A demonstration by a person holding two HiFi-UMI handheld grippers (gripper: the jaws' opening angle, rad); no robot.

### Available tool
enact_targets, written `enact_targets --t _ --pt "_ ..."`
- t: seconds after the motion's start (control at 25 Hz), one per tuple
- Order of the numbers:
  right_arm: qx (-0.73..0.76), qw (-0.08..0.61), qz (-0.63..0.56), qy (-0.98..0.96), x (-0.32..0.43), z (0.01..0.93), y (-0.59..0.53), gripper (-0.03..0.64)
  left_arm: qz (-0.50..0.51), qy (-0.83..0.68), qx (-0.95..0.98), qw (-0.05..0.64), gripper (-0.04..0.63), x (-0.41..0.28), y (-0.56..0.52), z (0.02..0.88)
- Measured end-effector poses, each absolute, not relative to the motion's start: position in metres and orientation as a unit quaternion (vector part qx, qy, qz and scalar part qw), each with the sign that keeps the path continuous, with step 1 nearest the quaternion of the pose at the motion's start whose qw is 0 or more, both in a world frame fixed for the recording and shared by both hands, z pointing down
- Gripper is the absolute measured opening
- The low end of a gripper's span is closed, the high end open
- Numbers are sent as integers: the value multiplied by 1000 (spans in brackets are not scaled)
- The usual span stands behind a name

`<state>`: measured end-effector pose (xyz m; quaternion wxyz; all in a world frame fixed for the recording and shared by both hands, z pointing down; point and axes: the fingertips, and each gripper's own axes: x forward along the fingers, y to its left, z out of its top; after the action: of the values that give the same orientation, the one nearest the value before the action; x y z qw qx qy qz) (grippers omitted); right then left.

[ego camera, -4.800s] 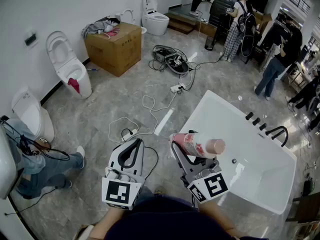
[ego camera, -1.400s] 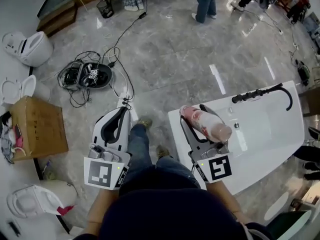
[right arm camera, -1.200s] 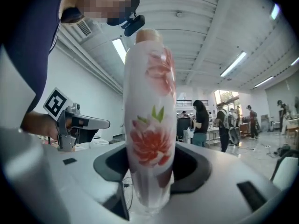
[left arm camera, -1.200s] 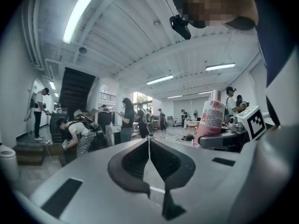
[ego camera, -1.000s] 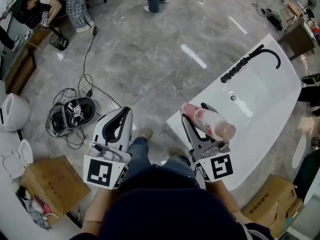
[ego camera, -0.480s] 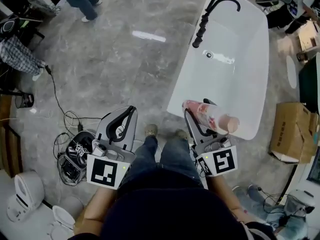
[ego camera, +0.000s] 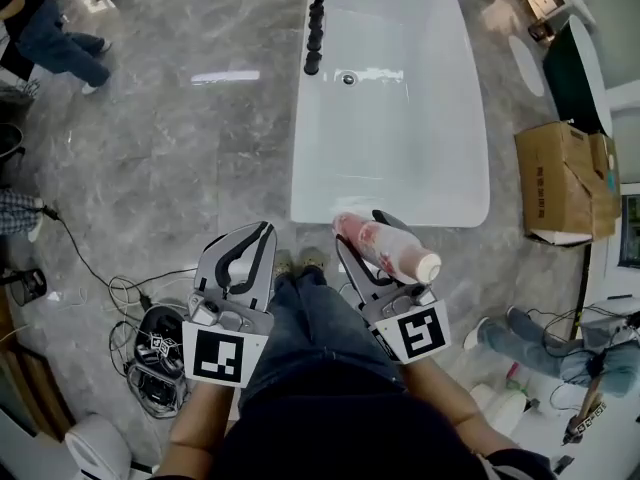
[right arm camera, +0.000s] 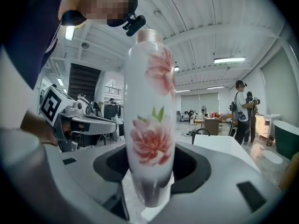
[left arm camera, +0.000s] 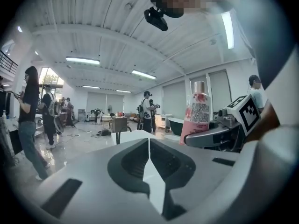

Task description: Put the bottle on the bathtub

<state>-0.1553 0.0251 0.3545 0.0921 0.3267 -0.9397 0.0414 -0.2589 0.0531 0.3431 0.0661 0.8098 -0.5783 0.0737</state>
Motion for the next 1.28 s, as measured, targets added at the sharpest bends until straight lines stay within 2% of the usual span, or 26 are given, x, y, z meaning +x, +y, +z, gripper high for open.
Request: enact_targets --t 0.36,0.76,1.2,1.28 --pt "325 80 42 -941 -136 402 0 252 110 -560 819 53 29 -217 26 388" --pt "279 89 33 -956 -159 472 -29 252 124 -575 806 63 29 -220 -3 459" --pt "245 115 31 -962 -177 570 -31 252 137 -586 793 93 31 -222 -4 545" --pt "230 147 20 -962 -180 593 -25 252 137 -589 790 99 31 -222 -4 559"
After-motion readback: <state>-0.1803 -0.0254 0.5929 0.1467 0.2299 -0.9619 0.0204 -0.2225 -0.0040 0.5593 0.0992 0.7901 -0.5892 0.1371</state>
